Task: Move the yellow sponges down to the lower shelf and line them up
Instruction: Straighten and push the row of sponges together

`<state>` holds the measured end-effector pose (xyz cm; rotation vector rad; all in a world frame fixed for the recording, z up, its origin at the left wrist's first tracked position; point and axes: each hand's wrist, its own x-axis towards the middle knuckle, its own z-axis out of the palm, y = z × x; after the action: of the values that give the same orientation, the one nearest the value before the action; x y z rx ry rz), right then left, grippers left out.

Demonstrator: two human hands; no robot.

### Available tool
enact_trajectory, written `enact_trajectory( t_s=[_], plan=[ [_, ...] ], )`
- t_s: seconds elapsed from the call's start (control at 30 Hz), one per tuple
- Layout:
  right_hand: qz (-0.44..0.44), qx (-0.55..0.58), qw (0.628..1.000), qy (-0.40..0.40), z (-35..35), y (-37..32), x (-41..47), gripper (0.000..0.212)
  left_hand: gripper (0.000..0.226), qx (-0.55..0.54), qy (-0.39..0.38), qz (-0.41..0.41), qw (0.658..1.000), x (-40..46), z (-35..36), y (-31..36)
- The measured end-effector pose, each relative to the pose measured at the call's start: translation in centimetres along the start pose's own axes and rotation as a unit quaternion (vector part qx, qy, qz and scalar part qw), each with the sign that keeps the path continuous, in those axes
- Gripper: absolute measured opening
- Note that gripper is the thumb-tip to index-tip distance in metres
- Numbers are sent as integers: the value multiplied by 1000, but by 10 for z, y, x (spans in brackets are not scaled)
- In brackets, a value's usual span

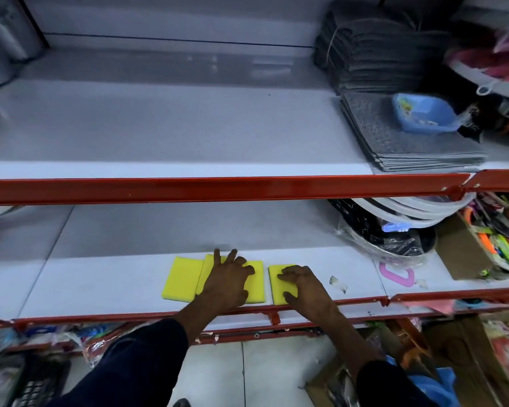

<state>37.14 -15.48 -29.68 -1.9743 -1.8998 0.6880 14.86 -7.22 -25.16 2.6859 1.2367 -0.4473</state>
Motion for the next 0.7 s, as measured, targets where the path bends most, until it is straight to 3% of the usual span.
enact_trajectory(
  t_s=[0.57,0.63,0.7],
  plan=[
    [8,16,1000,7,-2,-20,-1,49,59,-57,14,-6,998,-10,-6,5],
    [19,11,1000,0,-3,-24,0,51,64,-63,41,-26,997,-13,-7,-11],
    [26,5,1000,-6,-2,-27,-1,51,76,-41,18,-52,998,-17,-11,-30]
  ],
)
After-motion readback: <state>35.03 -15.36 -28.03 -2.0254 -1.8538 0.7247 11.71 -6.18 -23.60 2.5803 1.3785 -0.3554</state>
